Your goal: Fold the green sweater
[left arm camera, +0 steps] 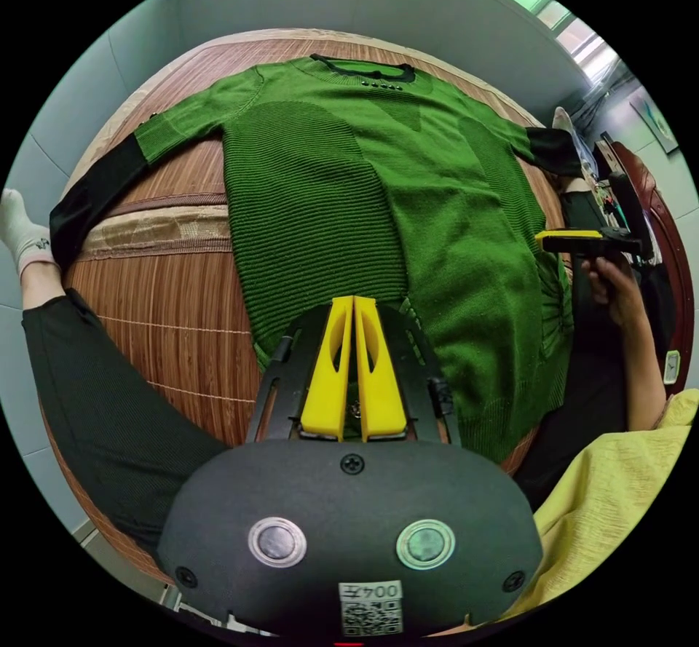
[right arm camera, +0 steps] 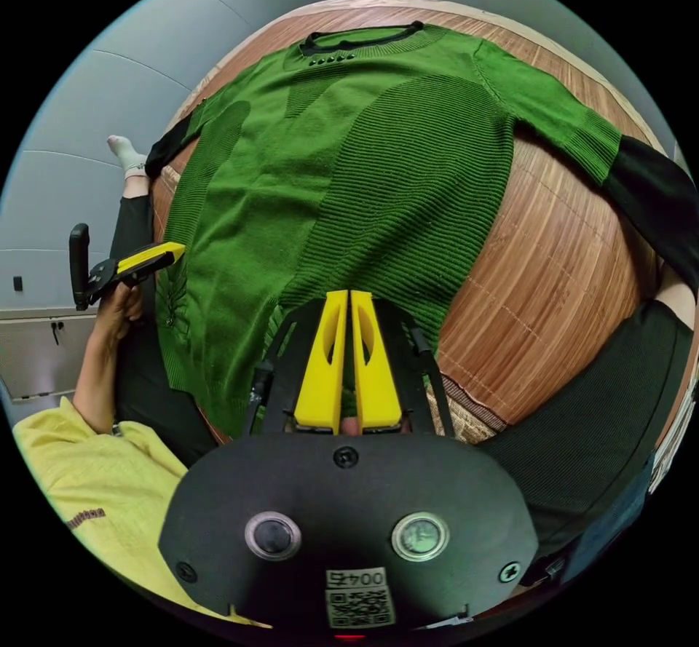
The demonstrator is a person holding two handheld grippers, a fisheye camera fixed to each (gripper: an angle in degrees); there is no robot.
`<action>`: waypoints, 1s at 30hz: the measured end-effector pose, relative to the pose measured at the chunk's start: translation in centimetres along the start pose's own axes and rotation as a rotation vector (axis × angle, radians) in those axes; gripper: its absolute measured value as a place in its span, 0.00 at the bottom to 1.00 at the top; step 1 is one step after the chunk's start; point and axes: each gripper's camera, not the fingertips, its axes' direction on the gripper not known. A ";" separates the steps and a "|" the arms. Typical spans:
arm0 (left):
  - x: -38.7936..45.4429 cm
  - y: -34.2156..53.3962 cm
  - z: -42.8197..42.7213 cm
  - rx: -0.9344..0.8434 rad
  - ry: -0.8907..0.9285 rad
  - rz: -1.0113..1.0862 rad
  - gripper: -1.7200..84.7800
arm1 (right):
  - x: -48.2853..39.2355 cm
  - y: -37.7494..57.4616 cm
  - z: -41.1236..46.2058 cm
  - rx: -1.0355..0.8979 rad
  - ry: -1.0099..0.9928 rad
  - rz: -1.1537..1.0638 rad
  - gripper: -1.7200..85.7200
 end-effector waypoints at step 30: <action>2.8 -27.3 0.0 0.226 -0.168 0.222 0.03 | -3.2 -7.0 1.4 0.063 0.299 -0.188 0.20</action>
